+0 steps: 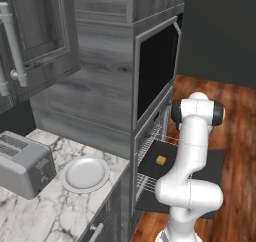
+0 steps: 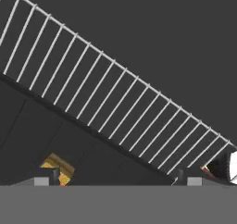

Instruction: Take the baked cake out of the oven and place it on the plate for cooling. Then close the oven door.

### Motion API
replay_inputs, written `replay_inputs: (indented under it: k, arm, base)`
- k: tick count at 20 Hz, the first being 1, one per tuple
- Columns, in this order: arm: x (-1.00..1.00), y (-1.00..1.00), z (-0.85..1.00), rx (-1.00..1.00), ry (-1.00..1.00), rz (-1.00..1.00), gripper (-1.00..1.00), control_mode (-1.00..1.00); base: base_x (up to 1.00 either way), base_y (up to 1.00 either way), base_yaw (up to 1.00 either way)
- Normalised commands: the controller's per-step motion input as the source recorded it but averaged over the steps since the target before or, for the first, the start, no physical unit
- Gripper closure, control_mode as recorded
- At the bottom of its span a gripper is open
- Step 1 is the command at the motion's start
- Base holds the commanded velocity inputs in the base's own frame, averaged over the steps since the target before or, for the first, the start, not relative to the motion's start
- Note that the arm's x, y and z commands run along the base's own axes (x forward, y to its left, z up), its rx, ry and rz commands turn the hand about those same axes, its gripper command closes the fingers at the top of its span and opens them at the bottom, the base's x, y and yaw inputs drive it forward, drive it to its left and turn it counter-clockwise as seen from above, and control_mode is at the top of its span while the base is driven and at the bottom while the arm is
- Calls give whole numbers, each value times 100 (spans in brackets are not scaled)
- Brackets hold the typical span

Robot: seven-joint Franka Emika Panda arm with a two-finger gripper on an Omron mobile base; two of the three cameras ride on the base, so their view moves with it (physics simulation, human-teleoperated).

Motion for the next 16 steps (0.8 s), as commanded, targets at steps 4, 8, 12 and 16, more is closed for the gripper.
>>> replay_inputs:
  k: [4, 8, 12, 16]
  arm:
    - [-59, 28, 22, 0, -61, -5, -100, -100]
    - [-11, -6, 74, 3, -26, -1, -100, -100]
    - [45, -3, 37, 22, 11, 0, -100, -100]
    - [54, -25, 17, 43, 39, 4, -100, -100]
  base:
    - [0, 0, 0]
    - [0, 0, 0]
    - [0, 0, 0]
    - [0, 0, 0]
